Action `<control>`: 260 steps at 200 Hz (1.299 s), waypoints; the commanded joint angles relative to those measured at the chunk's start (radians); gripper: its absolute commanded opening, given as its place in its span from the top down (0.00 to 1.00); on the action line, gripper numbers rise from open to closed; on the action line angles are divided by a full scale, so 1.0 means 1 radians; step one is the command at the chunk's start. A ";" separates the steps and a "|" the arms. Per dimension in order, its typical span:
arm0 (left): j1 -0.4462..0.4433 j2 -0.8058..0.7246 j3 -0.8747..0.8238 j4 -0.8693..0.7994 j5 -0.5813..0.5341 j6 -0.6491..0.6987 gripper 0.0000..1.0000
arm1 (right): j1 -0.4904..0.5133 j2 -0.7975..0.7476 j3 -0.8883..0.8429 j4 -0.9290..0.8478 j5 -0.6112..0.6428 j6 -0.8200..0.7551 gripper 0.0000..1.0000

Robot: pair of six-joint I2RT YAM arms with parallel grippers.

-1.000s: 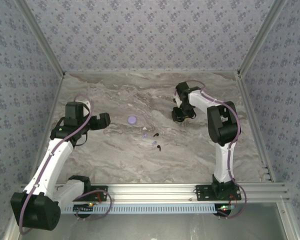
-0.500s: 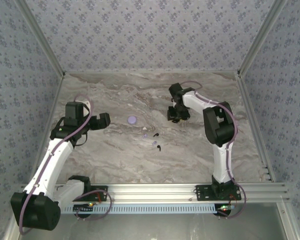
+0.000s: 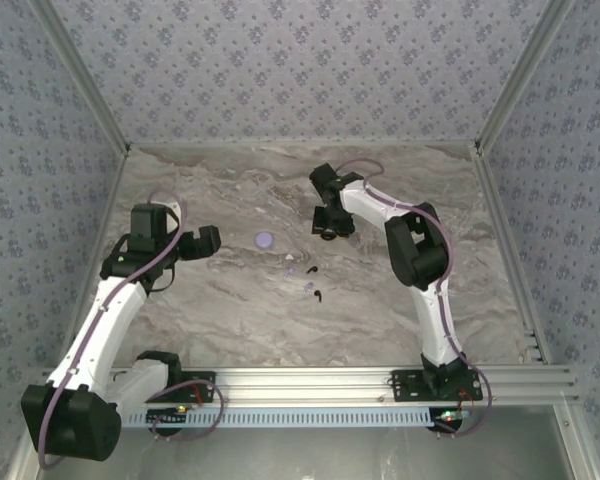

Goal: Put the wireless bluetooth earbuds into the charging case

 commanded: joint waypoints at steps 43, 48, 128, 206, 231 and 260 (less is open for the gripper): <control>-0.003 -0.010 0.022 -0.024 0.008 0.000 0.01 | 0.038 0.086 0.058 0.047 -0.095 0.056 0.39; -0.003 -0.009 0.022 -0.023 0.011 -0.003 0.01 | 0.038 0.077 0.057 0.047 -0.095 0.049 0.37; -0.066 0.097 0.062 0.109 0.167 -0.173 0.01 | -0.026 -0.206 -0.179 0.199 -0.180 -0.128 0.29; -0.316 0.480 0.274 0.229 0.133 -0.270 0.08 | -0.150 -0.324 -0.342 0.288 -0.323 -0.246 0.35; -0.334 0.620 0.349 0.264 0.174 -0.281 0.16 | -0.163 -0.323 -0.376 0.308 -0.336 -0.213 0.40; -0.334 0.787 0.476 0.244 0.227 -0.248 0.26 | -0.170 -0.326 -0.437 0.387 -0.402 -0.148 0.48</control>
